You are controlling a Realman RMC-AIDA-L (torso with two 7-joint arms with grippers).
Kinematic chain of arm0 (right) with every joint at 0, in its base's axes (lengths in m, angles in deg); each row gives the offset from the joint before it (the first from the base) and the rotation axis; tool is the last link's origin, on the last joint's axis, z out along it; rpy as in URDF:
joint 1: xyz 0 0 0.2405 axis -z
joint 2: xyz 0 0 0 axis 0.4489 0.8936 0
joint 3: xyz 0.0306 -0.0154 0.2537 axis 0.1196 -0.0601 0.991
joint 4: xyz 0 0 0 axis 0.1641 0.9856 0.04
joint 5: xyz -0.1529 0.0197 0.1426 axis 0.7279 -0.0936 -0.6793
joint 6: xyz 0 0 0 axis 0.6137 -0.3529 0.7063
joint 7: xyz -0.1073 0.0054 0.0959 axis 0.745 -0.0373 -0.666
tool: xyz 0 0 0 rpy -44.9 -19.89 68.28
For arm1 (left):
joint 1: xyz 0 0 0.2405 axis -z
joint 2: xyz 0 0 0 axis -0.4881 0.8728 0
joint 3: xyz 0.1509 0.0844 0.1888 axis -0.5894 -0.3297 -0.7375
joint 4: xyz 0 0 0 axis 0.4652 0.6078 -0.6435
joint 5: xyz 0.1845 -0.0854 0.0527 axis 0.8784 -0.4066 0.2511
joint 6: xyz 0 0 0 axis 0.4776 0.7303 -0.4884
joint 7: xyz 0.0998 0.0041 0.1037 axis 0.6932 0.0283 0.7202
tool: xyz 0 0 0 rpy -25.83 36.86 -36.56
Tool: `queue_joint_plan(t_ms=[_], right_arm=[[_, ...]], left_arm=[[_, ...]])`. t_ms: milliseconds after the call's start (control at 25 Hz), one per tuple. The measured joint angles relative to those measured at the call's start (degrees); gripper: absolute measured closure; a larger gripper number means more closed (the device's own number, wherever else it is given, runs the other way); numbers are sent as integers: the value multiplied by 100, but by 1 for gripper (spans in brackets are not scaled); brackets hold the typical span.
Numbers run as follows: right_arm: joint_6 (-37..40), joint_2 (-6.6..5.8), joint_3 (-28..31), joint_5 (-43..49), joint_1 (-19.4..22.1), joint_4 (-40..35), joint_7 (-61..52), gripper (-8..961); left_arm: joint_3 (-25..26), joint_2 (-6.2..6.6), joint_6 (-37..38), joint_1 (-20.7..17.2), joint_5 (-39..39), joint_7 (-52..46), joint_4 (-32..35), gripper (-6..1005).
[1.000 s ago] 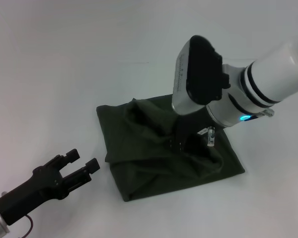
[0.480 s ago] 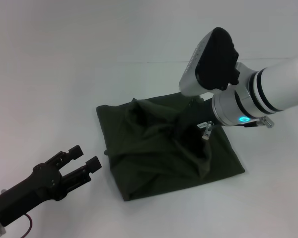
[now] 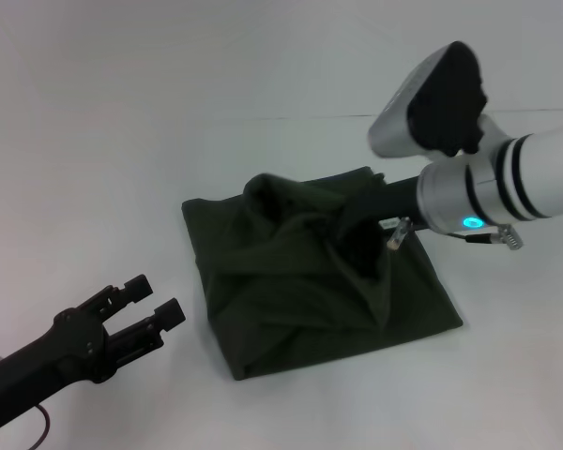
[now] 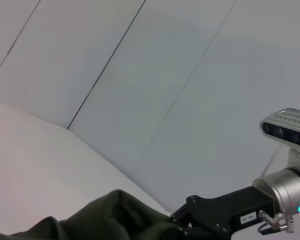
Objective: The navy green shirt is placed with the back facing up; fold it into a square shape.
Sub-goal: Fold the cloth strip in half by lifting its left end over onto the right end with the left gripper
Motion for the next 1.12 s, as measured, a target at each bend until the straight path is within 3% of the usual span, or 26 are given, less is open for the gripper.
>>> queue_joint_plan(t_ms=[760, 1120], right_arm=[[-27, -14, 1015, -386, 527, 136, 90, 882], [-244, -19, 1833, -1007, 707, 1012, 737, 855]], left_arm=[[-15, -9, 8, 0, -3, 32, -25, 113], [-26, -3, -23, 49, -3, 13, -14, 113]])
